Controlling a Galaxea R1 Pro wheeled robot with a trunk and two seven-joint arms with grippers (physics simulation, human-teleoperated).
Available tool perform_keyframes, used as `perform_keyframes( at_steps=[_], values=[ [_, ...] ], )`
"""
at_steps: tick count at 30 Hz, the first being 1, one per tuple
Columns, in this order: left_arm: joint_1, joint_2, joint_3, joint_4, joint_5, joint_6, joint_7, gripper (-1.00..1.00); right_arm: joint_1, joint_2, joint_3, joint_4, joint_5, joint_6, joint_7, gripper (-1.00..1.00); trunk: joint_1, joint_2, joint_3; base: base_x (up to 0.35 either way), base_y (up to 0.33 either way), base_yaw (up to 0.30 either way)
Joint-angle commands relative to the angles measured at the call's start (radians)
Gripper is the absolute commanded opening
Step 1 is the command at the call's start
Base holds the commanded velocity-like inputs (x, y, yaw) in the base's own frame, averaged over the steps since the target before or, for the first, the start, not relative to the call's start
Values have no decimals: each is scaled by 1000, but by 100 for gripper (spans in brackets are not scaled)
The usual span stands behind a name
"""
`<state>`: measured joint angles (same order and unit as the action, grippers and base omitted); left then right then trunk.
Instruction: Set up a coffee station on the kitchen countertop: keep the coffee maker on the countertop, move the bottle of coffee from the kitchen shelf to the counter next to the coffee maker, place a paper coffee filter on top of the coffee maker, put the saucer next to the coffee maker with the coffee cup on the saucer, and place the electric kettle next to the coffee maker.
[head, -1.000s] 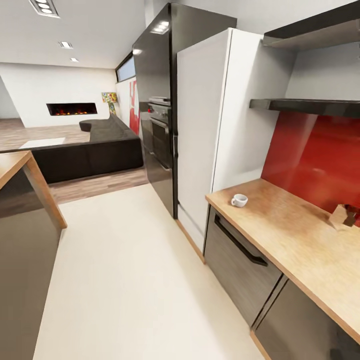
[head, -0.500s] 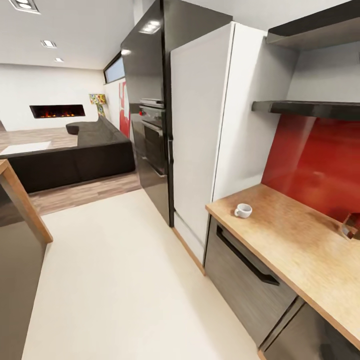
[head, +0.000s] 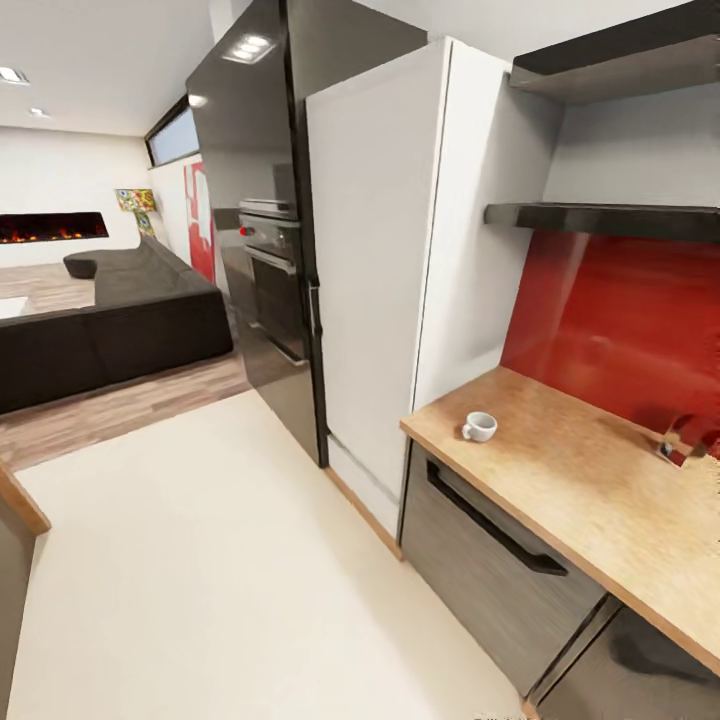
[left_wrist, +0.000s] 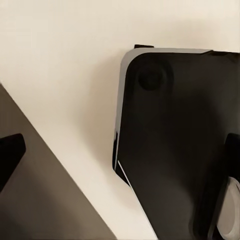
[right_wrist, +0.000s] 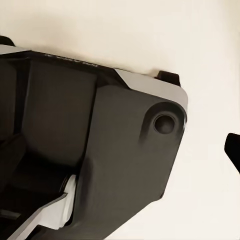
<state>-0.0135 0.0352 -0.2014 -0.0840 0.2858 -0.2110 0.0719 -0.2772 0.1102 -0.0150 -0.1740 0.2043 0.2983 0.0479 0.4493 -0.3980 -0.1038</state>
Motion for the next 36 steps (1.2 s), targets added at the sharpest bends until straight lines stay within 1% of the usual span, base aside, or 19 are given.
perform_keyframes(
  at_steps=[1, 9, 36],
  values=[
    [0, 0, -9, 0, 7, -2, 3, 100, 0, 0, -2, -2, 10, 7, 4, 100, 1, -2, -2, 98, 329, -299],
    [0, 1, -9, 0, 7, -1, 3, 100, 0, 0, -2, -2, 10, 7, 4, 100, 1, -2, -2, 127, 319, -300],
    [0, 0, -9, -2, 7, -2, 3, 100, 0, 0, -2, -2, 9, 7, 6, 100, 1, -2, -2, 241, 253, -300]
  ],
)
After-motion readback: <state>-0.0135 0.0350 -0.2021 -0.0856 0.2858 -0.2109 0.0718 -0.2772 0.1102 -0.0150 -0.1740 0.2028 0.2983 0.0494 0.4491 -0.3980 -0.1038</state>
